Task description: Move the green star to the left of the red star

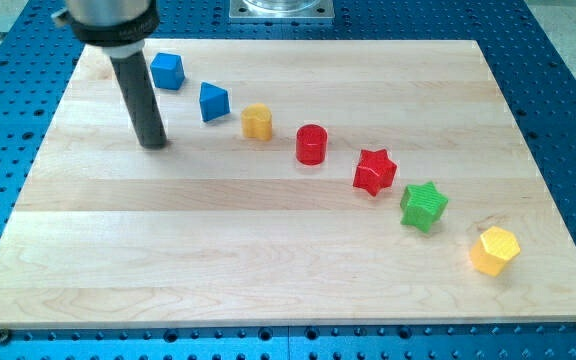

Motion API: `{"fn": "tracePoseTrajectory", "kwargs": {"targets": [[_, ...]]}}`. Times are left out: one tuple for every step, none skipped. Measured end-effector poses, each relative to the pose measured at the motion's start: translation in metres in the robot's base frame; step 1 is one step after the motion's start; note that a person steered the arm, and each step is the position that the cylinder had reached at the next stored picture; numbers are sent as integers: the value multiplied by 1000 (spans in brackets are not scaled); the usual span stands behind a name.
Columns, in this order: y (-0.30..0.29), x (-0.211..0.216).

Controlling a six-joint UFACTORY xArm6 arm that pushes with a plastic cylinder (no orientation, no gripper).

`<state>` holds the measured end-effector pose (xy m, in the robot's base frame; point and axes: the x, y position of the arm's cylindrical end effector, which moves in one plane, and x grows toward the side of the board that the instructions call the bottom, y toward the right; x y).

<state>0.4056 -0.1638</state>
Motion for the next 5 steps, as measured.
{"fn": "tracePoseTrajectory", "kwargs": {"targets": [[-37,-29],[-99,-65],[-58,-3],[50,90],[174,133]]}}
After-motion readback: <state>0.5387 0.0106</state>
